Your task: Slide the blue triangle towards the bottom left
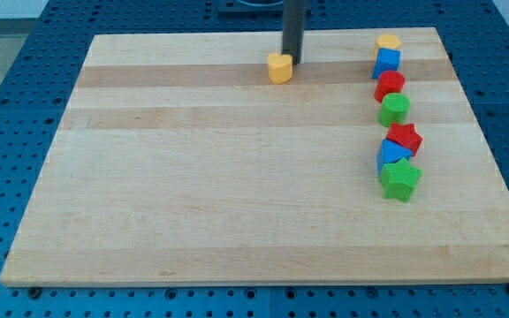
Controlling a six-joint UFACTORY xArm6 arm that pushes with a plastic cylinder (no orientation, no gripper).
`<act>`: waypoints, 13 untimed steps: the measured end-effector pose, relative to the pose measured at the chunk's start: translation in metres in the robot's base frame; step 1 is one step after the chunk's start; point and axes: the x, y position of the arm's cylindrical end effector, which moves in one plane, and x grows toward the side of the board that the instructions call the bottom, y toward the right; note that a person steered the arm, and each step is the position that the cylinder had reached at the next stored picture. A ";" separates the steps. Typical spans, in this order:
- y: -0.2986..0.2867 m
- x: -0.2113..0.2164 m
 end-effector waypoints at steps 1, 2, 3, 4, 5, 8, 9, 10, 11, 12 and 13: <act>-0.010 0.012; -0.016 0.070; -0.020 0.128; 0.031 0.195; 0.031 0.192; -0.011 0.158; 0.012 0.212; 0.018 0.235; 0.017 0.209; -0.017 0.220; -0.027 0.226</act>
